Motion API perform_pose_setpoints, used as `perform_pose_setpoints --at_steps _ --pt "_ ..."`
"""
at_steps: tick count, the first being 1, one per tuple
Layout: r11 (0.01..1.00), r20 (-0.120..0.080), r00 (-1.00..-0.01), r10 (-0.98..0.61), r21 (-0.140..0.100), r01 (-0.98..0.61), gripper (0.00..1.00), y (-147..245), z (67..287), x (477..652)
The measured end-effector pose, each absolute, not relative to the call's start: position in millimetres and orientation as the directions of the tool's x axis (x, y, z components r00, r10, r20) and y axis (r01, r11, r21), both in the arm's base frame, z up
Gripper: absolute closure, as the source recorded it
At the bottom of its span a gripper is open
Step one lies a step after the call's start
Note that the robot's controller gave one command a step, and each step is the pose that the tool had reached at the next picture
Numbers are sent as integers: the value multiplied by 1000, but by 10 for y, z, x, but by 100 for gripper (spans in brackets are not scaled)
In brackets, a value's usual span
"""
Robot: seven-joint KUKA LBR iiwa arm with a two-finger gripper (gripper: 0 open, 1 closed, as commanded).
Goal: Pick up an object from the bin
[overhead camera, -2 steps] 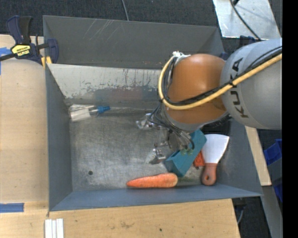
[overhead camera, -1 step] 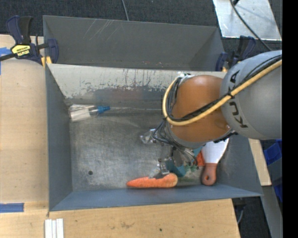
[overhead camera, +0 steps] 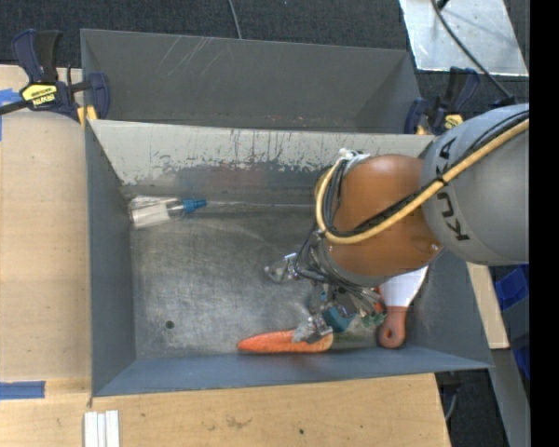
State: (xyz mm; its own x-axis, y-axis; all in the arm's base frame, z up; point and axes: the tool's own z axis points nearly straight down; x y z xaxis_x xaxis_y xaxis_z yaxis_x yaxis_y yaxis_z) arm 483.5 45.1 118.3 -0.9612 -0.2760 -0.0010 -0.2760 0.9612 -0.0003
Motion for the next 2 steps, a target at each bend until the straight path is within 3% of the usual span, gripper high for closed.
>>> perform_pose_setpoints --at_steps 1,2 --pt "982 0 -982 -190 -1 -190 0 440 783 4871" --pt "981 -10 -981 -192 -2 -192 100 460 698 4936"
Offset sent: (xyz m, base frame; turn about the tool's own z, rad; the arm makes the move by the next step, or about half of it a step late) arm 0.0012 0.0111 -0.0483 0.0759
